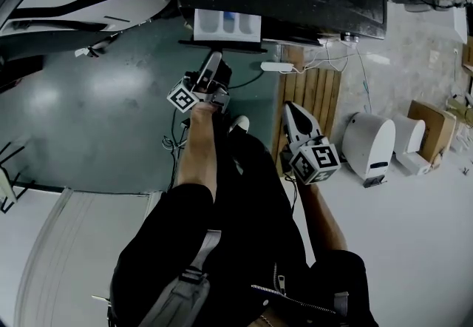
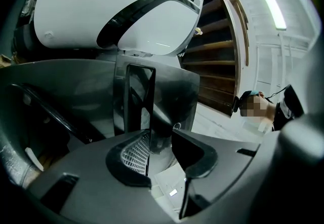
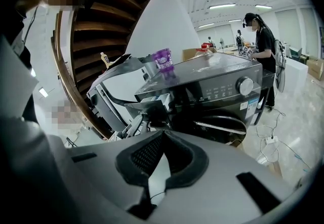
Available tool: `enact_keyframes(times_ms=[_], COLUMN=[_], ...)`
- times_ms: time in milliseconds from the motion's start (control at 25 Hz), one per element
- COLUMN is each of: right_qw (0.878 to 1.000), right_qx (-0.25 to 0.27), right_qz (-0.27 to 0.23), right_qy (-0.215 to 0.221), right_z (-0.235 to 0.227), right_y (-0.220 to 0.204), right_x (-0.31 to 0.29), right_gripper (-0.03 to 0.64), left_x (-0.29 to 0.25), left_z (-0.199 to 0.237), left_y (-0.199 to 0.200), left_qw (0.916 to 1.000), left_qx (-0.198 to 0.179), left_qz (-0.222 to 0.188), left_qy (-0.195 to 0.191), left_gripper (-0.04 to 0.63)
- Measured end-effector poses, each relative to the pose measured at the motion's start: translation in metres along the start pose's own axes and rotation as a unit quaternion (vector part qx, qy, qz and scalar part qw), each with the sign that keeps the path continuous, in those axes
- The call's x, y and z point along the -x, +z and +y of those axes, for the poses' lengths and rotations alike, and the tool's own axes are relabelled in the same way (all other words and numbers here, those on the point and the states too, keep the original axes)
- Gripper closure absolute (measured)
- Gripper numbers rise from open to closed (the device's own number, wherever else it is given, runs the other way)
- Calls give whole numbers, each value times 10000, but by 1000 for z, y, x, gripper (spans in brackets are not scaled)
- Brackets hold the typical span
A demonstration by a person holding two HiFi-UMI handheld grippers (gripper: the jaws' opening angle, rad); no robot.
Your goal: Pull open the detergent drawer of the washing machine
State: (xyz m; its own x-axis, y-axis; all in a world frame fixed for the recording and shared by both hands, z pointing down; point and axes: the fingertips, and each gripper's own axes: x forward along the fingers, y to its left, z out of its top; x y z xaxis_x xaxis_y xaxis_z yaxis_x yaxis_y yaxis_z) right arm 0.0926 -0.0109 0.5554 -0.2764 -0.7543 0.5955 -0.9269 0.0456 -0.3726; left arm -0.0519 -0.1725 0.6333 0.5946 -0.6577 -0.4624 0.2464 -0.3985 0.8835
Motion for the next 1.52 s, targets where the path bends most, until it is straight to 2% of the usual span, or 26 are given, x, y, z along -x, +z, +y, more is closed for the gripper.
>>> enact_keyframes(times_ms=[280,560,720,1160,1280,1360,1520], right_qw=[9993,9979,9978,9990,9993,9993,9990], right_qx=[269,608,602,444,381,368,416], right_qz=[244,207,212,84,27,-15,-85], right_qy=[-127,87,164,59,57,79,139], right_z=[-1,18,22,14,13,13,16], right_y=[-9,-16,-26,-42,-43,-42,-38], right_x=[7,16,25,54,60,62,64], right_gripper=[611,611,611,611,611,611,611], left_x=[15,40,49,48,50,55,61], left_z=[-7,-22,-30,-27,-22,-13,-9], left_y=[-11,-23,-27,-24,-26,-26,-27], left_qw=[10000,9998,9996,9994,9988,9963,9891], left_qx=[-66,-90,-129,-198,-216,-287,-541], left_qz=[-34,-151,-240,-257,-235,-217,-77], left_qy=[-1,24,22,120,375,774,1370], left_gripper=[465,465,488,485,476,472,512])
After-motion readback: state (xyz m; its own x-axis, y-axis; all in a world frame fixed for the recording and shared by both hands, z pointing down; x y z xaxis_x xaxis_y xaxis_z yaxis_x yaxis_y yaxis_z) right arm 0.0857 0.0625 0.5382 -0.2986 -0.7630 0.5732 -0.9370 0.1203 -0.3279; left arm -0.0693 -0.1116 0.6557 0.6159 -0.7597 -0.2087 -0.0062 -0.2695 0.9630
